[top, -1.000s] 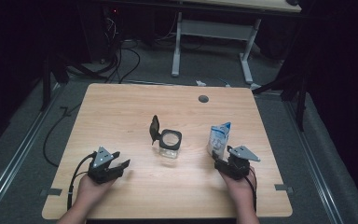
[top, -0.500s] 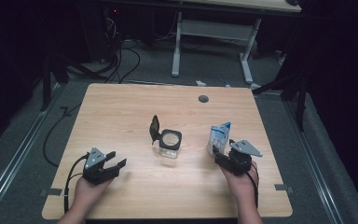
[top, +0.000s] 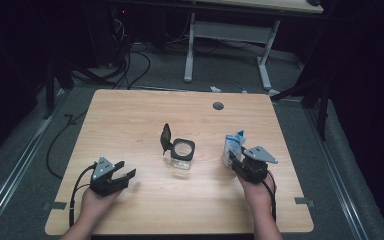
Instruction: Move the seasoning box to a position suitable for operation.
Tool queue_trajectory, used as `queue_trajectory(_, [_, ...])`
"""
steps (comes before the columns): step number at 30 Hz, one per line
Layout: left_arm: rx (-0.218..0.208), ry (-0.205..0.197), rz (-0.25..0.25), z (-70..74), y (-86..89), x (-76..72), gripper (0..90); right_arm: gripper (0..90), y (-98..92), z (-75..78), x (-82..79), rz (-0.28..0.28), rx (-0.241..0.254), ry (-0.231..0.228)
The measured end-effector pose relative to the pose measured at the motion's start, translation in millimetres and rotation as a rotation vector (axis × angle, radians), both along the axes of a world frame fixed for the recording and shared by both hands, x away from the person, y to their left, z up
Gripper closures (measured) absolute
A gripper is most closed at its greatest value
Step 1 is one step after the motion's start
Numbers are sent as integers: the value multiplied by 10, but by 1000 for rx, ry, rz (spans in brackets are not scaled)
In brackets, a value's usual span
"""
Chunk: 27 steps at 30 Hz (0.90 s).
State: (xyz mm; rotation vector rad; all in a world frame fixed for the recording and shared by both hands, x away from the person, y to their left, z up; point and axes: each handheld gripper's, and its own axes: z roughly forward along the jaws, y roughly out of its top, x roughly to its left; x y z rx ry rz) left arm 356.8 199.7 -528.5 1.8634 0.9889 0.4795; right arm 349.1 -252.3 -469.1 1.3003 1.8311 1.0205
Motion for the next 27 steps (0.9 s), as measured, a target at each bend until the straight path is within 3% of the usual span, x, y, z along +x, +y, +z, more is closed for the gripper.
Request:
queue_trajectory(7, [-17,-11,-6,25,-6,-24,423,686,-7,27,-45,21,3,-15])
queue_trajectory(13, [-19,-13,-10,35,-11,-34,423,620,19,22,-36,3,-9,-35])
queue_trajectory(16, [-18,-11,-10,39,-6,-35,422,608,16,6,-11,6,-2,-20])
queue_trajectory(27, [-19,-11,-10,35,1,-35,421,810,-17,-12,-14,14,30,-18])
